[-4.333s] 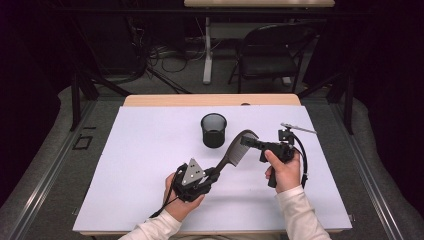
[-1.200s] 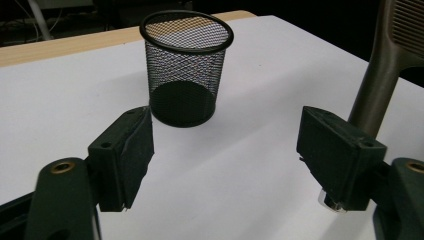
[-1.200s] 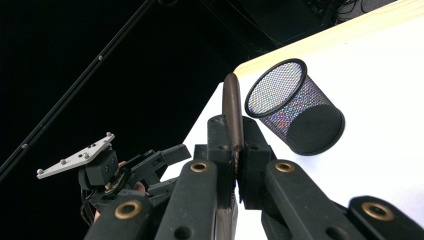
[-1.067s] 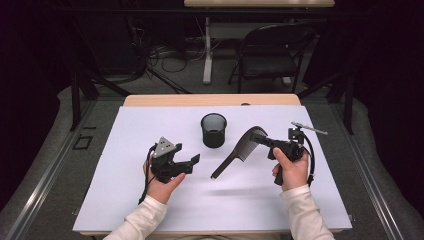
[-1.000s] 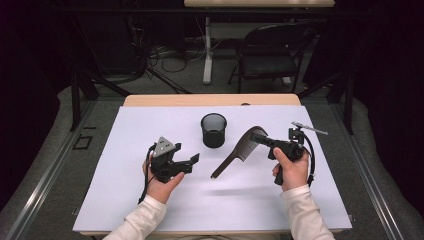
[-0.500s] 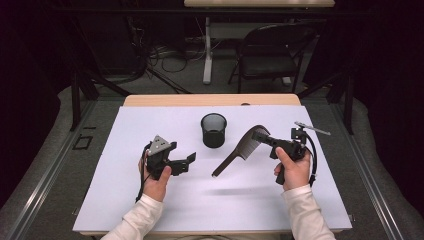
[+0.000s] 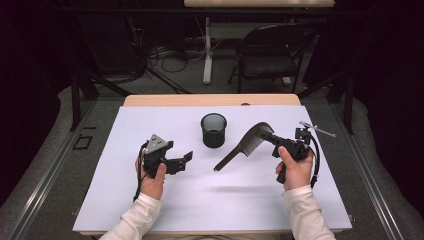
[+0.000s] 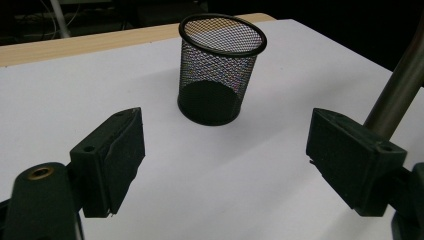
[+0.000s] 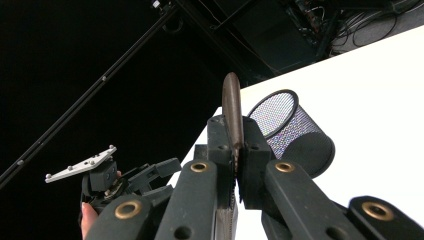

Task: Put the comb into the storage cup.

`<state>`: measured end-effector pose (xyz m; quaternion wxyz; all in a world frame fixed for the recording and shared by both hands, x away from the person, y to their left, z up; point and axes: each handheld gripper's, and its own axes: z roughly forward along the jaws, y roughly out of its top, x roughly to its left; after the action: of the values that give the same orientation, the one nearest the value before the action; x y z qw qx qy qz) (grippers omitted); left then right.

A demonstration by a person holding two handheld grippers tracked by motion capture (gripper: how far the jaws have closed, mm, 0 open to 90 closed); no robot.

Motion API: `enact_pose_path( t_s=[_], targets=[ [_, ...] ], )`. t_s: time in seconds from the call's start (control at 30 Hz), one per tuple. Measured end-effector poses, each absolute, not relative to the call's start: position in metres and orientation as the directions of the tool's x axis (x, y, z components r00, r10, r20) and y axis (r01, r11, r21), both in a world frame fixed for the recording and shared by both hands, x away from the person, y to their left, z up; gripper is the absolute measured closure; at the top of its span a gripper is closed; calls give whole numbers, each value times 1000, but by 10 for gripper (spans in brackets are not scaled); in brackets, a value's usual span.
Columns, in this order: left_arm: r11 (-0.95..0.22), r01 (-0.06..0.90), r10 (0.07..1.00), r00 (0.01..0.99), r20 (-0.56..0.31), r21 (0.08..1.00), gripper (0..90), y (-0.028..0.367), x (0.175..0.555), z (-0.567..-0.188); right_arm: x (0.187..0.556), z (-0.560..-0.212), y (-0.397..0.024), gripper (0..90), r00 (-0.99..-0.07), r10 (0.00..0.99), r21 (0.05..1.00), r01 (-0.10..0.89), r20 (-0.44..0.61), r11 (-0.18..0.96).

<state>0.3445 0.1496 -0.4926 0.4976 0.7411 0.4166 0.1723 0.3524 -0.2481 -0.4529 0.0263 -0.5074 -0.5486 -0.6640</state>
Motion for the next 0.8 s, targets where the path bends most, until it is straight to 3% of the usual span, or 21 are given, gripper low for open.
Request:
enact_pose_path(
  t_s=[0.57,0.8],
  targets=[
    [-145,452,785,594,-176,880,158,156,342,-489,364,-443,-237,870,-496,590,754,562,637,-340],
    [-140,444,786,594,-173,885,158,159,340,-487,377,-441,-232,870,-479,591,734,599,648,-320]
  ],
)
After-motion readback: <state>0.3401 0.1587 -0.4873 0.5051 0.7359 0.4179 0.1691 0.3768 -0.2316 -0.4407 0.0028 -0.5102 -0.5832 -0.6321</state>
